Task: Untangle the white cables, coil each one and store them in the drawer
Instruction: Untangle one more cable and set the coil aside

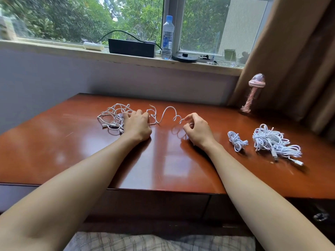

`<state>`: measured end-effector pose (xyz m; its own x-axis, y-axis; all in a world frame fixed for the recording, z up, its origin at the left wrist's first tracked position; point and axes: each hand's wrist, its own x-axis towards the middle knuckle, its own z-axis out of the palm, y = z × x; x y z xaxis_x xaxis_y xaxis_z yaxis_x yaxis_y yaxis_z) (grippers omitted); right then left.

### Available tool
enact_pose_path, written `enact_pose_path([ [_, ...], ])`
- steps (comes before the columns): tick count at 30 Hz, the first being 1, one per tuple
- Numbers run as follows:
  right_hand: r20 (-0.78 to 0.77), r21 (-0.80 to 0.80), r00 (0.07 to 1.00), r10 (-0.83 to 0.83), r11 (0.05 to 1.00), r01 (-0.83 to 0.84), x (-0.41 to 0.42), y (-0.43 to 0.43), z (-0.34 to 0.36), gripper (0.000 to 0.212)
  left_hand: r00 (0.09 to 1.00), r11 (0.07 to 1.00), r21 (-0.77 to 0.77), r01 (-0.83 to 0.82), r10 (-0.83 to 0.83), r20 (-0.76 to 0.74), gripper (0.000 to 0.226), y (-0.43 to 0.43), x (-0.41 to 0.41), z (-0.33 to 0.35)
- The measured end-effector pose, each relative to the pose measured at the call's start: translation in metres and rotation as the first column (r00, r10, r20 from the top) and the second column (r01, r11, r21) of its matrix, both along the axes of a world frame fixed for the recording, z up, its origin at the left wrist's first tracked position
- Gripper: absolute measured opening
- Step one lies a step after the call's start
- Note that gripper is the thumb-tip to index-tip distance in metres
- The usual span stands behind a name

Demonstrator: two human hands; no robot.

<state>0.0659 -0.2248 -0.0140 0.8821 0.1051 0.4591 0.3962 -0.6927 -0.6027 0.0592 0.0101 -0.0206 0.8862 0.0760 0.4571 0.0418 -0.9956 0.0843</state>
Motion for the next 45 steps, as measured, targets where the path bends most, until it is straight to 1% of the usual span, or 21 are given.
enact_pose_path([
  [2, 0.018, 0.001, 1.0, 0.009, 1.0, -0.009, 0.0, 0.001, 0.001, 0.021, 1.0, 1.0, 0.031, 0.005, -0.005, 0.019, 0.024, -0.004, 0.001, 0.001],
  [5, 0.044, -0.009, 0.999, 0.025, 1.0, -0.025, 0.0, 0.002, 0.002, 0.021, 0.997, 0.999, 0.016, 0.04, -0.041, 0.068, 0.023, -0.015, 0.003, 0.007],
  [9, 0.07, -0.011, 0.996, 0.054, 0.999, -0.053, 0.001, 0.001, -0.001, 0.019, 0.993, 0.993, 0.088, 0.084, -0.091, 0.074, 0.021, -0.034, 0.006, 0.016],
  [11, 0.084, -0.002, 0.994, 0.064, 0.998, -0.064, 0.002, -0.001, -0.002, 0.018, 0.993, 0.992, 0.084, 0.092, -0.098, 0.072, 0.026, -0.041, 0.01, 0.02],
  [13, 0.103, 0.004, 0.992, 0.075, 0.997, -0.076, 0.002, -0.001, -0.001, 0.017, 0.996, 0.995, 0.045, 0.084, -0.085, 0.024, 0.037, -0.047, 0.016, 0.022],
  [15, 0.129, 0.025, 0.987, 0.097, 0.995, -0.101, 0.001, -0.002, 0.0, 0.019, 0.997, 0.998, 0.003, 0.057, -0.056, -0.061, 0.045, -0.05, 0.021, 0.022],
  [17, 0.151, 0.043, 0.983, 0.108, 0.992, -0.116, 0.002, -0.002, 0.001, 0.018, 0.993, 0.999, 0.006, 0.047, -0.046, -0.107, 0.041, -0.053, 0.026, 0.02],
  [19, 0.155, 0.056, 0.982, 0.104, 0.992, -0.114, 0.004, -0.004, 0.001, 0.016, 0.994, 0.997, -0.003, 0.071, -0.071, -0.083, 0.028, -0.055, 0.029, 0.018],
  [21, 0.141, 0.065, 0.986, 0.084, 0.994, -0.093, 0.007, -0.005, 0.001, 0.022, 0.991, 0.99, -0.068, 0.126, -0.128, -0.032, 0.021, -0.057, 0.029, 0.019],
  [24, 0.142, 0.07, 0.988, 0.064, 0.995, -0.075, 0.013, -0.005, 0.006, 0.035, 0.981, 0.969, -0.152, 0.195, -0.195, 0.012, 0.019, -0.059, 0.027, 0.028],
  [27, 0.122, 0.02, 0.989, 0.086, 0.996, -0.089, 0.018, -0.006, 0.021, 0.053, 0.967, 0.96, -0.128, 0.249, -0.239, 0.089, 0.019, -0.061, 0.025, 0.043],
  [29, 0.097, -0.049, 0.99, 0.102, 0.994, -0.098, 0.022, -0.008, 0.034, 0.06, 0.948, 0.945, -0.122, 0.303, -0.286, 0.138, 0.02, -0.063, 0.023, 0.053],
  [30, 0.088, -0.097, 0.991, 0.103, 0.991, -0.094, 0.024, -0.009, 0.04, 0.058, 0.938, 0.938, -0.114, 0.328, -0.308, 0.159, 0.02, -0.064, 0.023, 0.058],
  [31, 0.086, -0.143, 0.991, 0.098, 0.986, -0.085, 0.026, -0.01, 0.046, 0.051, 0.928, 0.933, -0.096, 0.348, -0.328, 0.178, 0.021, -0.065, 0.021, 0.062],
  [34, 0.154, -0.208, 0.986, 0.066, 0.978, -0.033, 0.027, -0.013, 0.066, 0.023, 0.901, 0.923, -0.026, 0.383, -0.368, 0.231, 0.022, -0.066, 0.019, 0.075],
  [36, 0.202, -0.226, 0.979, 0.036, 0.974, 0.011, 0.026, -0.014, 0.08, 0.017, 0.885, 0.918, 0.004, 0.398, -0.385, 0.261, 0.022, -0.065, 0.016, 0.083],
  [38, 0.23, -0.235, 0.973, 0.022, 0.971, 0.034, 0.023, -0.015, 0.092, 0.017, 0.877, 0.915, 0.013, 0.403, -0.39, 0.279, 0.023, -0.063, 0.013, 0.09],
  [39, 0.249, -0.228, 0.968, 0.021, 0.973, 0.038, 0.022, -0.015, 0.098, 0.018, 0.881, 0.918, 0.009, 0.396, -0.383, 0.277, 0.023, -0.061, 0.012, 0.092],
  [41, 0.288, -0.156, 0.958, 0.022, 0.987, 0.024, 0.02, -0.019, 0.109, 0.017, 0.906, 0.932, -0.018, 0.363, -0.349, 0.24, 0.022, -0.055, 0.013, 0.095],
  [45, 0.3, -0.038, 0.954, 0.014, 0.999, -0.002, 0.021, -0.027, 0.127, 0.014, 0.954, 0.94, -0.178, 0.29, -0.269, 0.136, 0.019, -0.037, 0.018, 0.096],
])
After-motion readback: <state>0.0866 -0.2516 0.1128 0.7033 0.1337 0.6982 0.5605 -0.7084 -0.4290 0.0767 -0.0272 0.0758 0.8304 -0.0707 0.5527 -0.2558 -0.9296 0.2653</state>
